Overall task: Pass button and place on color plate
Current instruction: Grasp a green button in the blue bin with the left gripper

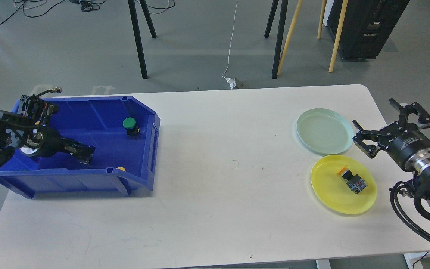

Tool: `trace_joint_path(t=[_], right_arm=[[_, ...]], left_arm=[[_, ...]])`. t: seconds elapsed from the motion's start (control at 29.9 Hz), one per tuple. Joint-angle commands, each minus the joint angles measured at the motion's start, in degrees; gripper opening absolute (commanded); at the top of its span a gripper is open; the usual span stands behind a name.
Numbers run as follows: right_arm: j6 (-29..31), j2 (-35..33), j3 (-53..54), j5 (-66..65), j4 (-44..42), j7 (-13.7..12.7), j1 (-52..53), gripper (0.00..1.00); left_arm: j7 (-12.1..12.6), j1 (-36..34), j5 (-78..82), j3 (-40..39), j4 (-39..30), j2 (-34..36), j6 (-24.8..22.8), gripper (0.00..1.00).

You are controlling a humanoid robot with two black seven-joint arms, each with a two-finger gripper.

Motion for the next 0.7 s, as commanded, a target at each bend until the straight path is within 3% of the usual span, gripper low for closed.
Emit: trace_joint_path(t=[0.0, 0.17, 0.37, 0.47, 0.67], right_arm=[[0.06, 0.00, 0.02, 0.00, 0.00, 0.00, -0.11, 1.00], [0.06, 0.00, 0.02, 0.00, 0.00, 0.00, -0.11, 1.00], [0.06, 0.00, 0.11, 0.00, 0.00, 0.09, -0.46, 1.00], [0.06, 0.00, 0.20, 0.00, 0.00, 0.09, -0.72, 1.00], [0.06, -0.09, 0.55, 0.00, -0.09, 0.09, -1.51, 1.00]], left_arm=[[0.00, 0.12, 0.11, 0.03, 0.81, -0.03, 0.14, 0.70], [0.00, 0.12, 0.20, 0.03, 0.81, 0.06, 0.58, 0.63], [0.00, 0.39, 0.90, 0.21, 0.81, 0.33, 0.84, 0.30], [0.00, 1.18, 0.90, 0.21, 0.81, 0.33, 1.71, 0.19], [0.00, 0.65, 0.55, -0.06, 0.03, 0.24, 2.25, 0.17]])
